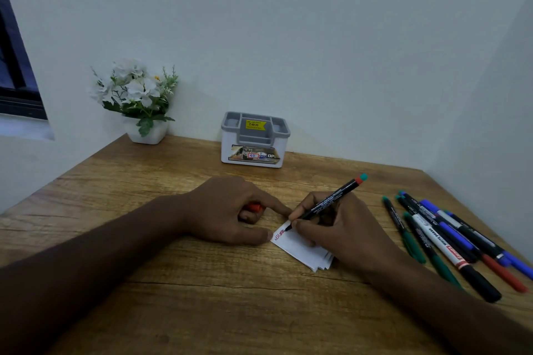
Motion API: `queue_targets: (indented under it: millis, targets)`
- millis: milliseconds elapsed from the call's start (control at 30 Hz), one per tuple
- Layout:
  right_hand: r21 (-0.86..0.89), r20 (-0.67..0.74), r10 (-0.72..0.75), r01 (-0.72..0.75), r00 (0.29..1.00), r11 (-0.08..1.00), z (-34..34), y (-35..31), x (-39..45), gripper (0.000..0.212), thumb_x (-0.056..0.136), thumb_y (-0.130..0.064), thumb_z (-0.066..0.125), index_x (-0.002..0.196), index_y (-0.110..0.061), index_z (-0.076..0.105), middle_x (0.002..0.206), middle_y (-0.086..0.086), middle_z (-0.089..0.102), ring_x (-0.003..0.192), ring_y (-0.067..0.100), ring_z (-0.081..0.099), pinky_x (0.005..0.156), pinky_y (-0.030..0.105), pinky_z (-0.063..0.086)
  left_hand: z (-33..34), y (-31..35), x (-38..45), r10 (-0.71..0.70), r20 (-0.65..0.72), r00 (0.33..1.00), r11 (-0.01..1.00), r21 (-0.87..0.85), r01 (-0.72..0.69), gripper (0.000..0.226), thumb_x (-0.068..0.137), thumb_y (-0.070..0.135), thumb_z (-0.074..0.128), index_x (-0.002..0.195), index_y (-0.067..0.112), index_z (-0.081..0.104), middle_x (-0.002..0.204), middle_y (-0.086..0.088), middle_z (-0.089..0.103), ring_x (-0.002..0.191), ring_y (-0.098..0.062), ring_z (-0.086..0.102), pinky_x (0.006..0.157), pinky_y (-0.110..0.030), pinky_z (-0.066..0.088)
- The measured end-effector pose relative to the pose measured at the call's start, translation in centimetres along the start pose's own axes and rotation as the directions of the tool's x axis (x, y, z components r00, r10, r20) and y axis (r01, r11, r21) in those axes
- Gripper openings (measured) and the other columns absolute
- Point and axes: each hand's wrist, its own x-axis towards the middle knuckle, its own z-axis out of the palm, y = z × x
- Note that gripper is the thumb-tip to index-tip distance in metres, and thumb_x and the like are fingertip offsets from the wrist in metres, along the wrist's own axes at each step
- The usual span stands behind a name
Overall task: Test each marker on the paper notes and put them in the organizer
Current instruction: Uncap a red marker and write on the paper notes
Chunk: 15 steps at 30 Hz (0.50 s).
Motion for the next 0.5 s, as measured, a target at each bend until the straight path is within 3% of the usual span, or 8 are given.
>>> queue_targets:
  millis: [233,500]
  targets:
    - [-0.025,0.004,-0.013,0.013,1.0,1.0,-0.11,0.24,0.08,0.01,0.09,-0.02,0.08,0.087,-0.029,0.082,0.089,-0.01,0.082,0.082,0.011,0.076,0.079,0.045,0.066,0.1,-0.09,0.02,0.001,0.002,1.0,1.0,-0.008,-0.001,0.052,0.093,0.054,0.066,0.143,0.055,0.052,0.064,0.006,0.053,0.059,-0.01,0.052,0.054,-0.025,0.033]
    - [-0.03,-0.012,-0.029,0.029,0.999,0.999,-0.27,0.8,0.38,0.011,0.09,-0.021,0.081,0.087,-0.031,0.082,0.089,-0.014,0.082,0.085,0.009,0.076,0.075,0.036,0.064,0.08,-0.05,-0.02,-0.002,0.01,1.0,1.0,-0.021,0.002,0.052,0.092,0.054,0.065,0.143,0.053,0.053,0.065,0.003,0.054,0.058,-0.013,0.052,0.055,-0.032,0.035]
